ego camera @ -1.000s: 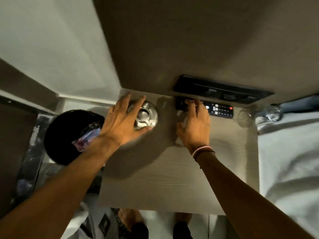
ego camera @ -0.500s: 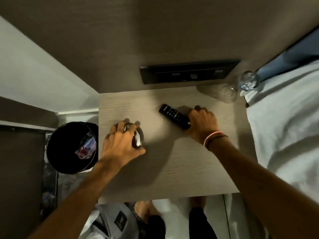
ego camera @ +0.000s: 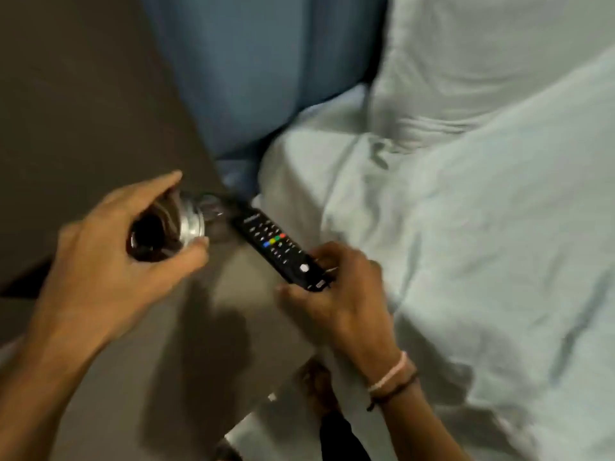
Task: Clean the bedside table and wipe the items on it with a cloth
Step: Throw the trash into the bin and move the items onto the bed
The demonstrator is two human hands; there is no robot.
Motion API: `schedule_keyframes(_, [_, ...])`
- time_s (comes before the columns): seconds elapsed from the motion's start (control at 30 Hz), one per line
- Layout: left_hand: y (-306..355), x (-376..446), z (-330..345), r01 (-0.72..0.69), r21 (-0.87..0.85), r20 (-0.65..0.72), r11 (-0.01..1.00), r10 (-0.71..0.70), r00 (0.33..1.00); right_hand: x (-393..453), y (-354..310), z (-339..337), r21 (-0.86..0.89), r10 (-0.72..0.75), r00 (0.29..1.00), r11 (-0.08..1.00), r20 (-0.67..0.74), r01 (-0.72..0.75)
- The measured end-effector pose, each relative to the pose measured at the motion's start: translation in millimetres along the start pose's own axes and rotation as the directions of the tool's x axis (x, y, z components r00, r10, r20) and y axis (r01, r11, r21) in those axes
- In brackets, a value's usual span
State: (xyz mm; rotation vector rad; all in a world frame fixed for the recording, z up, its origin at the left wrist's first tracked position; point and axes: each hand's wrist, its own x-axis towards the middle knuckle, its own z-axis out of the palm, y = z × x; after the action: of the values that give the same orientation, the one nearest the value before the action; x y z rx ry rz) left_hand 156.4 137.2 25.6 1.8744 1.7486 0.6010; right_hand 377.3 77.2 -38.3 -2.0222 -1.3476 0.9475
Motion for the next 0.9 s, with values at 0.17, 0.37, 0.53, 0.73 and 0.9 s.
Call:
schedule_keyframes(0.17, [154.3, 51.6, 95.7, -0.381, -0.064, 0.044, 0.922, 0.384, 0.922, 6.2, 57.1, -151.9, 0.049, 0.082, 0.816, 0.997, -0.572, -0.066])
schedule_keyframes(0.37, [239.5, 43.2, 246.7, -0.616, 0.079, 0.404, 0.783, 0.540, 0.738, 9.6, 168.1, -210.2, 0.027, 0.382, 0.680, 0.882, -0.626, -0.470])
schedule_keyframes(0.53, [211.5, 30.9, 280.3, -0.646, 0.193, 0.344, 0.739, 0.565, 0.749, 0.6, 180.8, -203.2, -0.177, 0.265, 0.680, 0.844, -0.683, -0.506])
schedule_keyframes(0.73, [96.5, 32.8, 210.5, -0.462, 0.255, 0.007, 0.849, 0.477, 0.879, 27.8, 96.9, -152.0, -0.271, -0.225, 0.675, 0.962, -0.702, 0.039])
schedule_keyframes(0.9, [-23.9, 9.4, 141.2, -0.200, 0.440, -0.115, 0.876, 0.275, 0.955, 64.3, 10.4, -39.6, -0.218, -0.379, 0.890, 0.919, -0.253, 0.330])
